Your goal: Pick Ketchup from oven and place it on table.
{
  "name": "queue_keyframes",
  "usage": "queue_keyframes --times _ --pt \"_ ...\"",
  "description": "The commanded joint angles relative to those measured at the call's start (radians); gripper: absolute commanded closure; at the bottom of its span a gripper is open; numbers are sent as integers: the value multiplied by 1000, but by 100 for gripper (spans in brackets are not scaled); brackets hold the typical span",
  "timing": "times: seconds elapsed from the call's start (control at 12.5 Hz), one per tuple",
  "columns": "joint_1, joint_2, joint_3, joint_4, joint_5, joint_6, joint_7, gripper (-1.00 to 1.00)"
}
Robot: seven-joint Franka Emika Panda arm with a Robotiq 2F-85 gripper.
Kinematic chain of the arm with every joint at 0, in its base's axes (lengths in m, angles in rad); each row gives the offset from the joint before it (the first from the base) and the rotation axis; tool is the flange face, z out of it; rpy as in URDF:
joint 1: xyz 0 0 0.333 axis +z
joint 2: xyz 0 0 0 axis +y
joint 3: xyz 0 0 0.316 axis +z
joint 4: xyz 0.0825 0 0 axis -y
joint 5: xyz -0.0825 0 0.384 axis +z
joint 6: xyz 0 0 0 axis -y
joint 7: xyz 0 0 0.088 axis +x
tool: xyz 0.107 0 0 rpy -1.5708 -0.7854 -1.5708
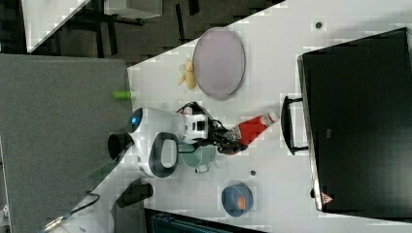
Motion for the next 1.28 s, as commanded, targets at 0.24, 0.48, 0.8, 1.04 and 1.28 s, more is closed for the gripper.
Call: queue_keyframes --times 0.24,0.48,0.8,1.04,1.28 --pt "3 43 -11 38 21 98 35 -100" --pt "2 0 -14 55 21 72 36 -100" --pt "1 -178 -40 164 20 -131 37 -100" --pt "0 -286 -46 320 17 -281 37 -100" --pt "2 -314 -44 481 17 -404 37 -100"
